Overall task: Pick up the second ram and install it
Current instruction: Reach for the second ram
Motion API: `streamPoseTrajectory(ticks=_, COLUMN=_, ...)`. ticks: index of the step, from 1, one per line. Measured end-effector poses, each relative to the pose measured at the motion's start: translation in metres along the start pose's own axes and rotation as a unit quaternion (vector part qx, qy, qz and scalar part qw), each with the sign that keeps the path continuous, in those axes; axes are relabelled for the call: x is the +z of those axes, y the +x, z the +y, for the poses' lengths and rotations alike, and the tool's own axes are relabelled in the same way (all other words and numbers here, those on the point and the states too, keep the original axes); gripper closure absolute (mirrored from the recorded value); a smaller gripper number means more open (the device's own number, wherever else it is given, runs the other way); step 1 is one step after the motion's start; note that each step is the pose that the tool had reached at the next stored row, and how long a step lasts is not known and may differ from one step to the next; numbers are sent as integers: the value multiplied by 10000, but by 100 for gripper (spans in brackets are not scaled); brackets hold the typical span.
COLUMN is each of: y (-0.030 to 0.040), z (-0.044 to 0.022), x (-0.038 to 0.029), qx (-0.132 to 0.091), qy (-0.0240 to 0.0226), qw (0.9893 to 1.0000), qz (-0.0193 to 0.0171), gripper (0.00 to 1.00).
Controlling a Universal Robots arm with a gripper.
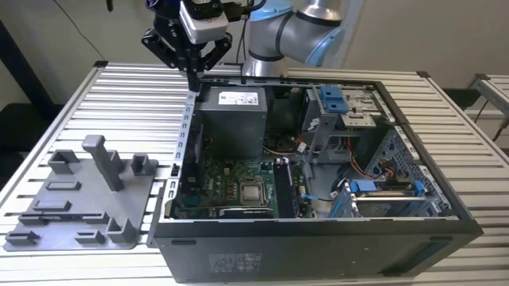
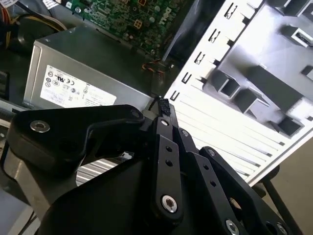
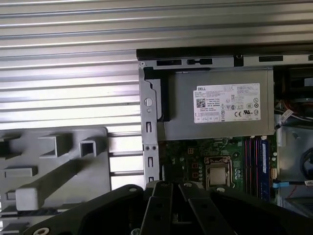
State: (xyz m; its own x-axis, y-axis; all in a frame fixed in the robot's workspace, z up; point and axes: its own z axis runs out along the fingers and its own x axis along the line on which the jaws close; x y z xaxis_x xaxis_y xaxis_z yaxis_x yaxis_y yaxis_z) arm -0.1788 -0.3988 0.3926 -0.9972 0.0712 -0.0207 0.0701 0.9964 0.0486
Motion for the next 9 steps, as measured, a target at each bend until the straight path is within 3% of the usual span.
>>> streamPoseTrajectory(ticks=9, y=183, z=-13, x=-5, qx=0, qy=0, qw=10000, qz=-4, gripper=89)
